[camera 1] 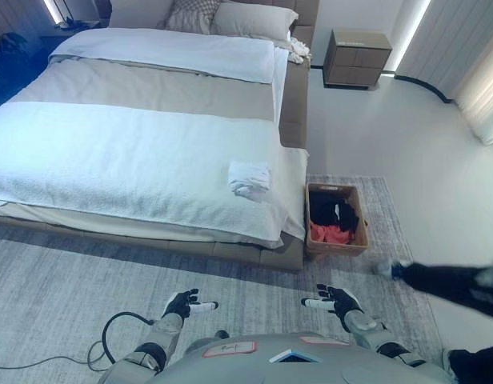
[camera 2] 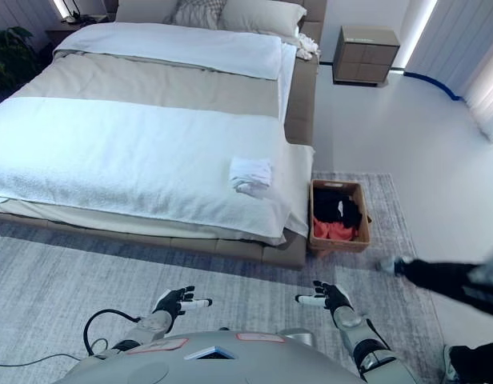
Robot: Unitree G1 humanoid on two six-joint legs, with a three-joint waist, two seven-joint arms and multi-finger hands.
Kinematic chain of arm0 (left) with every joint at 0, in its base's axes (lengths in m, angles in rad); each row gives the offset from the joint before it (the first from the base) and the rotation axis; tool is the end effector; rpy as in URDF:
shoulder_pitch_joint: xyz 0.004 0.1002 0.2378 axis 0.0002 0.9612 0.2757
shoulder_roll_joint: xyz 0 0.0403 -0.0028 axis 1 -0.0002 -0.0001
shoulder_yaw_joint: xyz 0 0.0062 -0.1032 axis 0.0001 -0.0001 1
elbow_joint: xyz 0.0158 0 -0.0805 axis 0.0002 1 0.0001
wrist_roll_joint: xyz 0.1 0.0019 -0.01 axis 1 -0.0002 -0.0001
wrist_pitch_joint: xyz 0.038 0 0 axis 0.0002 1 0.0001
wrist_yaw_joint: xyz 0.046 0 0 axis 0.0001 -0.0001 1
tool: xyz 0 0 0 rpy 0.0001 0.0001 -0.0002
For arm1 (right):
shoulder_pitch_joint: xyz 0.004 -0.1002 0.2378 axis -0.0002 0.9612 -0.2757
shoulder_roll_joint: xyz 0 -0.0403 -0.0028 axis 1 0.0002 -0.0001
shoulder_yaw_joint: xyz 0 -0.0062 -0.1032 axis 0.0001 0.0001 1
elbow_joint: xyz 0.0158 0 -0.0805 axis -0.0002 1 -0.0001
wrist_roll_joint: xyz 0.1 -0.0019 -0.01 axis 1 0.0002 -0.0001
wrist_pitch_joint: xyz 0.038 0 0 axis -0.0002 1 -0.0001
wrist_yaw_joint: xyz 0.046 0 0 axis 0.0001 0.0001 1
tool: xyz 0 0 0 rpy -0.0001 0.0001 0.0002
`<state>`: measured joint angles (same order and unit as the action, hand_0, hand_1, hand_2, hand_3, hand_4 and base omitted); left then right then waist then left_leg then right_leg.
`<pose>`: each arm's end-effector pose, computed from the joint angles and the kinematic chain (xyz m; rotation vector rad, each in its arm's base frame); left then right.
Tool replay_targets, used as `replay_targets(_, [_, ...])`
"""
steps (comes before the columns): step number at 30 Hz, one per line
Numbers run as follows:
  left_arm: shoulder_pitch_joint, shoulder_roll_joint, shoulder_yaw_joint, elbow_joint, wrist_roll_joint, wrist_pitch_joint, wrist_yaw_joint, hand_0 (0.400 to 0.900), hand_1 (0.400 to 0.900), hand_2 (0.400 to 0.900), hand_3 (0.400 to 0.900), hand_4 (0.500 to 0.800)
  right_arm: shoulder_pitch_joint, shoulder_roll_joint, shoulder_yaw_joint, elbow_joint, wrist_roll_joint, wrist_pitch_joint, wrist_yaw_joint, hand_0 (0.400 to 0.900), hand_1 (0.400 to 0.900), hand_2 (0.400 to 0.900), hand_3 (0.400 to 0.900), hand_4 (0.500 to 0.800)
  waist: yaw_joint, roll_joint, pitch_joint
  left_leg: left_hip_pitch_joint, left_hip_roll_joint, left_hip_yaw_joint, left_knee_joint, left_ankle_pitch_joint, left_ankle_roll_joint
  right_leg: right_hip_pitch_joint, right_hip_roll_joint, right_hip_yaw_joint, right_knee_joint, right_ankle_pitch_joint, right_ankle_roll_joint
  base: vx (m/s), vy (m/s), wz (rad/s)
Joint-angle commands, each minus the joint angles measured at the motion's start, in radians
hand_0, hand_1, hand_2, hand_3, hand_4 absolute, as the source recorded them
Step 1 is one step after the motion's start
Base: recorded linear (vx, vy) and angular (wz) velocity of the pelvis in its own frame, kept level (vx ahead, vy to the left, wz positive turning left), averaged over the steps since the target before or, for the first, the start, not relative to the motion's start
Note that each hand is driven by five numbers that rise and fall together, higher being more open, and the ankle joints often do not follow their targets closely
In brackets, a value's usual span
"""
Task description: Put the clothes on the bed into the basket.
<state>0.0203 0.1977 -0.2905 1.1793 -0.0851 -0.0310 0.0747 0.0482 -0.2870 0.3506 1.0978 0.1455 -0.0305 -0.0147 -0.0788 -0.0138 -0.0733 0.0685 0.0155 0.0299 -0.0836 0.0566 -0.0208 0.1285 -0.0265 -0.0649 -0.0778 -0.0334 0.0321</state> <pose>0.0719 0.1971 -0.1193 0.3083 1.1758 -0.0252 0.0734 -0.2186 -0.1123 -0.3170 1.1471 0.0621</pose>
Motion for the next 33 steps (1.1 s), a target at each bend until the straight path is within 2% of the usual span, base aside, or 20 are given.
replay_targets(1, [-0.077, 0.029, 0.014, 0.008, -0.022, -0.042, 0.004, 0.900, 0.900, 0.900, 0.900, 0.800, -0.082, 0.004, 0.017, 0.009, 0.017, -0.053, -0.011, 0.900, 0.900, 0.900, 0.900, 0.800, 0.012, -0.040, -0.039, -0.032, -0.013, 0.012, -0.004, -0.052, -0.016, -0.078, -0.028, 0.028, -0.009, 0.041, 0.051, 0.00, 0.000, 0.00])
replay_targets(15, [-0.065, 0.030, 0.019, -0.004, -0.036, -0.044, -0.007, 0.900, 0.900, 0.900, 0.900, 0.800, -0.079, -0.010, 0.007, -0.015, 0.024, -0.049, -0.003, 0.900, 0.900, 0.900, 0.900, 0.800, 0.009, -0.023, -0.034, 0.006, -0.013, -0.002, -0.003, -0.066, -0.015, -0.030, -0.029, 0.014, -0.009, 0.018, 0.040, 0.03, -0.016, 0.04])
replay_targets(28, [-0.073, 0.028, 0.020, 0.009, -0.037, -0.039, 0.006, 0.900, 0.900, 0.900, 0.900, 0.800, -0.093, -0.046, 0.003, -0.055, 0.016, -0.059, -0.026, 0.900, 0.900, 0.900, 0.900, 0.800, 0.010, -0.036, -0.007, -0.006, 0.016, -0.017, 0.000, -0.054, -0.035, -0.038, -0.004, 0.004, -0.008, 0.001, 0.020, 0.02, -0.055, 0.06])
replay_targets(33, [-0.087, 0.033, 0.024, 0.001, -0.053, -0.043, 0.014, 0.900, 0.900, 0.900, 0.900, 0.800, -0.111, -0.059, 0.014, -0.081, 0.018, -0.067, -0.034, 0.900, 0.900, 0.900, 0.900, 0.800, 0.012, -0.050, 0.025, -0.047, 0.034, -0.022, 0.075, -0.071, -0.045, -0.058, 0.014, 0.010, 0.007, -0.005, 0.005, -0.01, -0.119, 0.01])
